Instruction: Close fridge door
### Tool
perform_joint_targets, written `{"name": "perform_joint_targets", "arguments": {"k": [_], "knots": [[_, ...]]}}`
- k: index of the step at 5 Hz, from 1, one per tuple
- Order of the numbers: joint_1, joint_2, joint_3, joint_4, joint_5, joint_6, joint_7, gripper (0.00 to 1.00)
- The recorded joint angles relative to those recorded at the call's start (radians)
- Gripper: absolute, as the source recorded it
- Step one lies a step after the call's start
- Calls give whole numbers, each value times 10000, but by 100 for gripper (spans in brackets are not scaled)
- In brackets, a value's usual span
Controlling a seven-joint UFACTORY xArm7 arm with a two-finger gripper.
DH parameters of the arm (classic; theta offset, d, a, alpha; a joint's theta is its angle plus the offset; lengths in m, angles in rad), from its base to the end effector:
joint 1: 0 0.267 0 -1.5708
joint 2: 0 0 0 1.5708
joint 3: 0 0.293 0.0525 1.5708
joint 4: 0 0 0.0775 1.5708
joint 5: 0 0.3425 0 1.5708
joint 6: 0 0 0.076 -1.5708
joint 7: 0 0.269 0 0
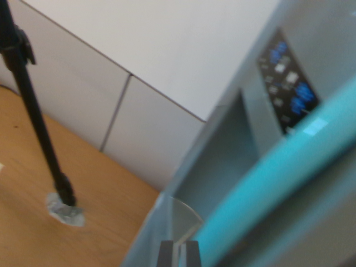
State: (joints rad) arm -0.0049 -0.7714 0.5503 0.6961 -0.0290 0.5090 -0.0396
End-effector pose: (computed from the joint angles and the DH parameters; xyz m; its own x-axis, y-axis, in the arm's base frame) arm 0.3994 0.2351 0.4168 0.4488 0.5659 0.6916 0.3894 -0.8204 0.4187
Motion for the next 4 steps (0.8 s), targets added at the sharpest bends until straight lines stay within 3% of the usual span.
{"name": "perform_joint_targets", "arguments": {"k": [1,2,3,4], "knots": [[0,679,42,404,0,-5,0,100],[0,679,42,404,0,-5,0,100],[0,1406,95,831,0,-29,0,100],[0,1406,95,831,0,-29,0,100]]}}
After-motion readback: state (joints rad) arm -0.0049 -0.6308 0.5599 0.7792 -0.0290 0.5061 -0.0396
